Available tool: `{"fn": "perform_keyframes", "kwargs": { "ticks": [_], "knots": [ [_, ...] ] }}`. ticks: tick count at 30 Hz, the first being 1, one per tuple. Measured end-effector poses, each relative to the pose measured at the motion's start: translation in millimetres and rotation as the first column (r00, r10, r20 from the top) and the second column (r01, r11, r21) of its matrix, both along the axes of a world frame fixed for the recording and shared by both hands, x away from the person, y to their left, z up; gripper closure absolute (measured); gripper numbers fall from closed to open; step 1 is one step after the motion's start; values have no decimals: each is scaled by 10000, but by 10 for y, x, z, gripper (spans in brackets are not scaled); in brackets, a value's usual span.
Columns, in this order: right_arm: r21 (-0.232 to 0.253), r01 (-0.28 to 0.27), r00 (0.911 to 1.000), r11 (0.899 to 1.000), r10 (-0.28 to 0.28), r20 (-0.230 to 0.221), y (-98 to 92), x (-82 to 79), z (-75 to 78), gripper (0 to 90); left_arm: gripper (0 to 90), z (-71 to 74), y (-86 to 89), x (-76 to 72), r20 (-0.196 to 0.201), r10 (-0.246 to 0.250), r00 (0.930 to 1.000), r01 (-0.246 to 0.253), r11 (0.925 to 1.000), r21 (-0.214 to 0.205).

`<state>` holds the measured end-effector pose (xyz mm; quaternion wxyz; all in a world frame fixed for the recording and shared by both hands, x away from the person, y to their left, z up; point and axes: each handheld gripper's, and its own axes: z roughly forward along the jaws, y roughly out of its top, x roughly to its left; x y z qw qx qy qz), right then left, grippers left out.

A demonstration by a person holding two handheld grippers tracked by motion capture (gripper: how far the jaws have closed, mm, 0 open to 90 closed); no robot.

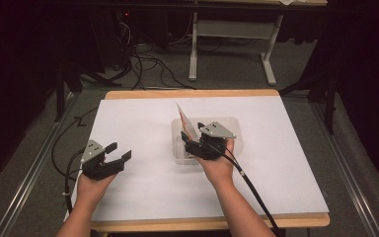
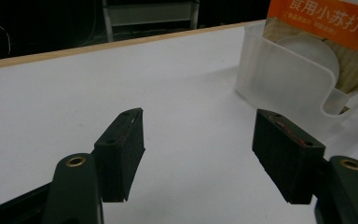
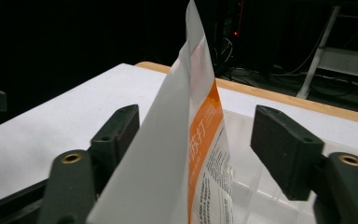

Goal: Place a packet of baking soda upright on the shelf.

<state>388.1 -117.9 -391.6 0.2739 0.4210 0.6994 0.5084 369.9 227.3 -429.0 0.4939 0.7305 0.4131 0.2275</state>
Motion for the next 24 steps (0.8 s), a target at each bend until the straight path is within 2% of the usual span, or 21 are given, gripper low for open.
{"fn": "perform_keyframes", "kwargs": {
  "ticks": [4, 8, 11, 14, 16, 19, 22, 24],
  "knots": [
    [-73, -78, 10000, 9999, 78, 10, -35, -56, 25, 297, 345, -8, -5, 4, -16, -8, 10000, 8, 9999, 119],
    [42, -179, 9998, 9998, 179, 59, -94, -143, 28, 298, 345, -4, -11, 7, -40, 10, 10000, -10, 10000, 33],
    [-35, -195, 9998, 9998, 195, 25, -141, -217, 28, 300, 345, -16, -35, 5, -33, -48, 10000, 48, 9997, 230],
    [-72, -282, 9996, 9996, 282, 89, -211, -302, 26, 302, 345, -10, -31, 7, -29, -17, 10000, 17, 9999, 138],
    [-134, -242, 9997, 9996, 243, 71, -272, -364, 21, 302, 345, -8, -35, 5, -13, -13, 10000, 13, 9999, 108],
    [-152, -269, 9996, 9995, 269, 2, -379, -452, 5, 302, 345, -24, -47, 12, -52, -61, 10000, 62, 9993, 357],
    [-265, -222, 9997, 9994, 223, 51, -521, -542, -5, 302, 345, -20, -36, 16, -98, -3, 10000, 4, 9998, 191],
    [-275, -43, 10000, 9996, 43, -6, -645, -607, -9, 303, 345, -24, -45, 8, -76, -32, 10000, 34, 9996, 298]
  ]
}}
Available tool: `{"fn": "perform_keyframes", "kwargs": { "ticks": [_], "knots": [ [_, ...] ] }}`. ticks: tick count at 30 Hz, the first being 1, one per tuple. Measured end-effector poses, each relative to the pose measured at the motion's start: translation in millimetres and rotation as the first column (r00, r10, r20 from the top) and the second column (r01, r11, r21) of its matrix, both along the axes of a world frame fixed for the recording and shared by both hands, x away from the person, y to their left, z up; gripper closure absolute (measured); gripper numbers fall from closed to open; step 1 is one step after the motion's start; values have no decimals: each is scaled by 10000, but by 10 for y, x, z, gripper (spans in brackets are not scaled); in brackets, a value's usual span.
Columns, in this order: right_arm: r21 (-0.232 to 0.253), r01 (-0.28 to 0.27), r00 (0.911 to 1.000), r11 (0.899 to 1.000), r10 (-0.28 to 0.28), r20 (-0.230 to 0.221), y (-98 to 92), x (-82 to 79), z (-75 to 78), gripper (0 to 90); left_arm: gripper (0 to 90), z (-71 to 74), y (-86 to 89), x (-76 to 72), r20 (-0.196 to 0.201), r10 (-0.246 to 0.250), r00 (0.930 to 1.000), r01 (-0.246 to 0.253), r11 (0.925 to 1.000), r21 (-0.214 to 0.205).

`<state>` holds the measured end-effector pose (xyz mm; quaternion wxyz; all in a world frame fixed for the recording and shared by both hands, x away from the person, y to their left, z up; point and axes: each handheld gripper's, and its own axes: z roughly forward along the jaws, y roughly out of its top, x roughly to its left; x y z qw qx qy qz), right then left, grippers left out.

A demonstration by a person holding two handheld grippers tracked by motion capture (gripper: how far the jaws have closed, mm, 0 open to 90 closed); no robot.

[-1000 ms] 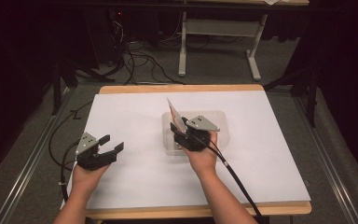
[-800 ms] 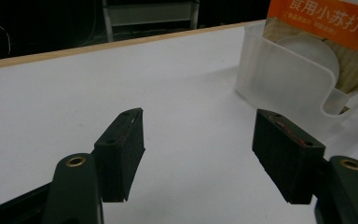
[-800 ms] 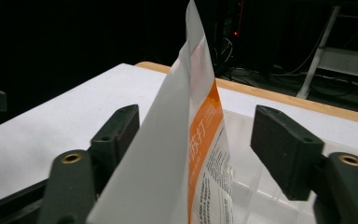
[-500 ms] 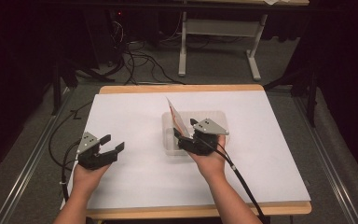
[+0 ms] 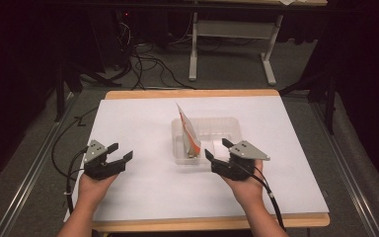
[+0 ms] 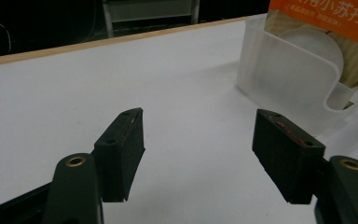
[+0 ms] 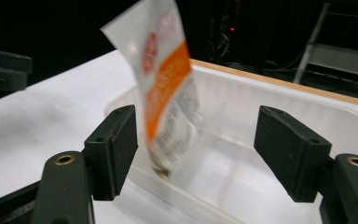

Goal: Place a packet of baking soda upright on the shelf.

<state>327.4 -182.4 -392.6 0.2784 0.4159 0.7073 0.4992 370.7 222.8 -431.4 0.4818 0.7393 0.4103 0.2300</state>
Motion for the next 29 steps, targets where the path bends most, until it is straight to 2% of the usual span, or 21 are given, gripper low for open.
{"fn": "perform_keyframes", "kwargs": {
  "ticks": [2, 5, 8, 11, 13, 15, 17, 19, 20, 23, 29],
  "knots": [
    [-67, 223, 9997, 9997, -223, 27, -153, -53, -3, 304, 345, -6, -8, 2, -2, -32, 10000, 32, 9999, 100],
    [-86, 763, 9971, 9971, -763, -11, -433, -122, -13, 305, 345, 0, -2, 10, -66, 49, 10000, -50, 9999, -104],
    [-28, 1405, 9901, 9901, -1405, -66, -751, -188, -35, 308, 344, -14, -23, 1, -81, -16, 10000, 17, 9998, 173],
    [-37, 2134, 9770, 9770, -2134, -49, -1098, -267, -67, 310, 342, -17, -27, 5, -123, -26, 9999, 28, 9999, 145],
    [63, 2625, 9649, 9649, -2625, -11, -1321, -349, -120, 310, 341, -25, -36, 11, -183, -60, 9998, 62, 9999, 132],
    [-189, 2981, 9545, 9543, -2980, 69, -1515, -427, -206, 317, 333, -43, -59, 24, -314, -184, 9993, 194, 9994, 301],
    [-336, 3236, 9454, 9456, -3246, -308, -1668, -447, -258, 314, 327, -59, -81, 40, -404, -188, 9990, 203, 9991, 380],
    [-229, 3478, 9370, 9373, -3484, -277, -1764, -460, -300, 333, 323, -65, -100, 46, -458, -139, 9989, 156, 9992, 374],
    [-27, 3493, 9360, 9370, -3491, -448, -1791, -447, -327, 335, 323, -66, -109, 44, -449, -132, 9989, 150, 9991, 403],
    [382, 3339, 9412, 9418, -3309, -681, -1798, -414, -359, 342, 321, -60, -128, 26, -375, -150, 9992, 171, 9982, 569],
    [92, 3082, 9488, 9513, -3067, -751, -1716, -416, -376, 346, 320, -44, -95, 11, -339, -145, 9993, 162, 9986, 503]
  ]
}}
